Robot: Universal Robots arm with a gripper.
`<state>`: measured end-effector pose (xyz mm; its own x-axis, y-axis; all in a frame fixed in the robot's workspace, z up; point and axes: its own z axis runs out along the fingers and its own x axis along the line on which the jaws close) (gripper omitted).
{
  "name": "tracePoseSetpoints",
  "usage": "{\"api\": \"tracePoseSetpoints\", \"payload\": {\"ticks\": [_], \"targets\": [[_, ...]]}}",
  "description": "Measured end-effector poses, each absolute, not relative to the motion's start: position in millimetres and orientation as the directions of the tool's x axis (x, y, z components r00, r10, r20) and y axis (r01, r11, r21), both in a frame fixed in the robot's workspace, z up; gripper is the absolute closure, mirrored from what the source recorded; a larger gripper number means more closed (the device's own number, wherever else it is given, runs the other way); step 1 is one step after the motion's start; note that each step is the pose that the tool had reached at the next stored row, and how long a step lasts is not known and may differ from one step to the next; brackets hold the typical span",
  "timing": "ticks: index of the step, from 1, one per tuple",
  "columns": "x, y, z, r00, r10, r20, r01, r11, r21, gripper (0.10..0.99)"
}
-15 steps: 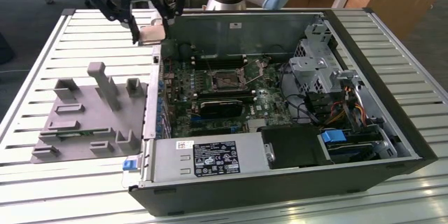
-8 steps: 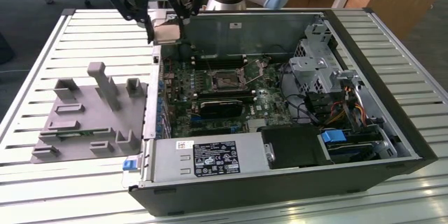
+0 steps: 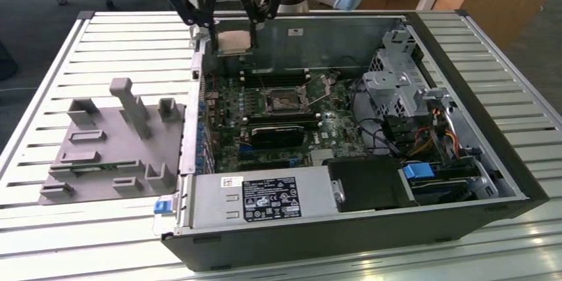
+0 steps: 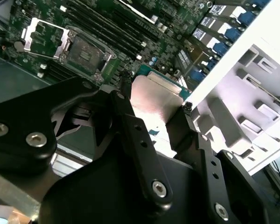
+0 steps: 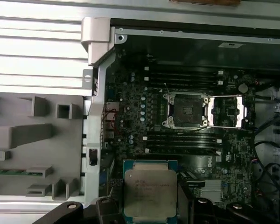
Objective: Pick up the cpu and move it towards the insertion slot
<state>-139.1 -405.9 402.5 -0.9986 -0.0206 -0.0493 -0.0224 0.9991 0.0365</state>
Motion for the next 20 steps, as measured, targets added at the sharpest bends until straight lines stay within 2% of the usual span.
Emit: {"api": "tracePoseSetpoints", "payload": {"ticks": [20], "targets": [[-78,-404,395,-0.999,-0.021,-0.047,-0.022,0.999,0.037,0.545]]}}
